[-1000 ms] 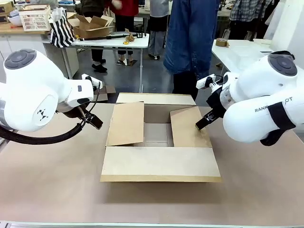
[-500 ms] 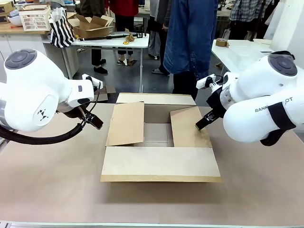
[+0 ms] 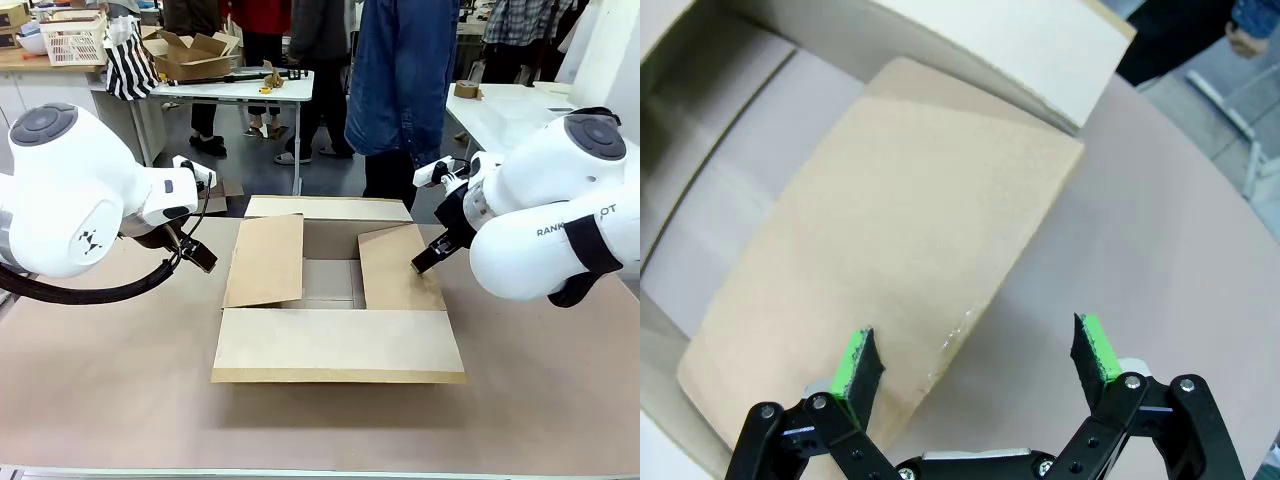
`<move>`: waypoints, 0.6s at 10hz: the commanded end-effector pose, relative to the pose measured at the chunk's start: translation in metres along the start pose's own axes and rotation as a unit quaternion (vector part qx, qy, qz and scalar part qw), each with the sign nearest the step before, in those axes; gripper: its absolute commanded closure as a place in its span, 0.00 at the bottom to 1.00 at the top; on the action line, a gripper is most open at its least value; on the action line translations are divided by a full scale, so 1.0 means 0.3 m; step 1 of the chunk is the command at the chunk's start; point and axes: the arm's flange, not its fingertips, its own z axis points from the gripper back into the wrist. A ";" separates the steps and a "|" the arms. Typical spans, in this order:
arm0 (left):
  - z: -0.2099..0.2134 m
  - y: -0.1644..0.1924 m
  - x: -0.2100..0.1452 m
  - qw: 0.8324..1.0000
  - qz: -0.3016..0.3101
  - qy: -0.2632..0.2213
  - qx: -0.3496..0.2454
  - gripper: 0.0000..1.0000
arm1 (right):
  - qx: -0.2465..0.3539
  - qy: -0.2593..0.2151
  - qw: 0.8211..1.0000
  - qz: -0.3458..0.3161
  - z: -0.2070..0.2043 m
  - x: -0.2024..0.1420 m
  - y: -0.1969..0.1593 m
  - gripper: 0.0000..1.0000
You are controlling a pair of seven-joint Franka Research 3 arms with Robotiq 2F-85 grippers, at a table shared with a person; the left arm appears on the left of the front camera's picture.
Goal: Pack the gift set into the box.
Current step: Place both hands on the side flaps of the Package Box and spread them outward.
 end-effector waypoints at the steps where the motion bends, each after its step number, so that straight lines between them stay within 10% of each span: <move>1: 0.000 0.000 0.000 1.000 0.000 0.000 0.000 0.00 | 0.000 0.000 1.000 0.000 0.000 0.000 0.000 0.00; 6: 0.555 -0.219 -0.025 0.991 -0.002 -0.125 -0.038 0.00 | -0.086 -0.061 0.992 -0.075 0.653 -0.010 0.083 0.00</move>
